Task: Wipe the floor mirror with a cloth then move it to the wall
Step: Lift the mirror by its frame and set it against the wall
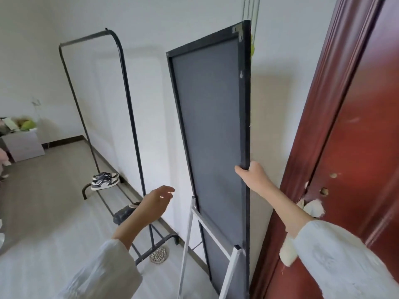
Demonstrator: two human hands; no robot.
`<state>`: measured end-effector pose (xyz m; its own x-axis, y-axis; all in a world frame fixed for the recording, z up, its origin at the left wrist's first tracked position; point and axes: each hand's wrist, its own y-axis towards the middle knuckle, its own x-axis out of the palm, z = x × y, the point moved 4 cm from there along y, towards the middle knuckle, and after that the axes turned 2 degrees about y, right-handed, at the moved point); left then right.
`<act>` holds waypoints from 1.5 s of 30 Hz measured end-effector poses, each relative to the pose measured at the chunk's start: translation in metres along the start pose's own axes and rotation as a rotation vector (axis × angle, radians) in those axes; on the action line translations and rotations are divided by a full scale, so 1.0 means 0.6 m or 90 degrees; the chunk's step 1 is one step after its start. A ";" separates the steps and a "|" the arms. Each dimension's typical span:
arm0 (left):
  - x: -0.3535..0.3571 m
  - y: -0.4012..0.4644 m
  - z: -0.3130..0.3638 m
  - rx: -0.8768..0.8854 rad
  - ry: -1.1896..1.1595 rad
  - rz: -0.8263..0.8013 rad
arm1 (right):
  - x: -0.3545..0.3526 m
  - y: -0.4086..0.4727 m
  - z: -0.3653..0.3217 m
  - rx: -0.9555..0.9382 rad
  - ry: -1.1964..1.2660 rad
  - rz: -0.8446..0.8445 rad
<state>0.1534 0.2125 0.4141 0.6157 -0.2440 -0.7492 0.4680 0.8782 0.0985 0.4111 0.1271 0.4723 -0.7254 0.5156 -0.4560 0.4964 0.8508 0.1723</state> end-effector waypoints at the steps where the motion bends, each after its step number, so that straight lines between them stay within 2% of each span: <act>1: 0.004 0.008 0.006 0.004 -0.009 0.004 | -0.013 0.000 0.007 -0.004 0.043 0.037; 5: 0.039 0.050 0.040 0.012 -0.052 0.013 | -0.070 -0.002 0.040 0.003 0.182 0.142; 14: 0.087 0.132 0.104 -0.013 -0.119 0.129 | -0.121 -0.005 0.094 0.020 0.276 0.209; 19: 0.097 0.177 0.108 -0.033 -0.154 0.154 | -0.161 -0.015 0.126 0.029 0.292 0.226; 29: 0.119 0.293 0.131 -0.005 -0.215 0.070 | -0.185 -0.036 0.166 0.112 0.307 0.333; 33: 0.116 0.330 0.148 0.016 -0.324 0.113 | -0.174 -0.045 0.166 0.100 0.351 0.373; 37: 0.132 0.351 0.143 -0.036 -0.413 0.111 | -0.167 -0.051 0.160 0.067 0.368 0.424; 40: 0.131 0.361 0.135 -0.058 -0.420 0.100 | -0.166 -0.051 0.154 0.052 0.360 0.486; 45: 0.124 0.358 0.133 0.005 -0.415 0.080 | -0.183 -0.048 0.155 0.092 0.345 0.621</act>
<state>0.3502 0.3503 0.4319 0.9220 -0.3415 -0.1823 0.3711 0.9138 0.1653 0.5207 0.0368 0.4362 -0.0902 0.9602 0.2642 0.9899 0.0573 0.1296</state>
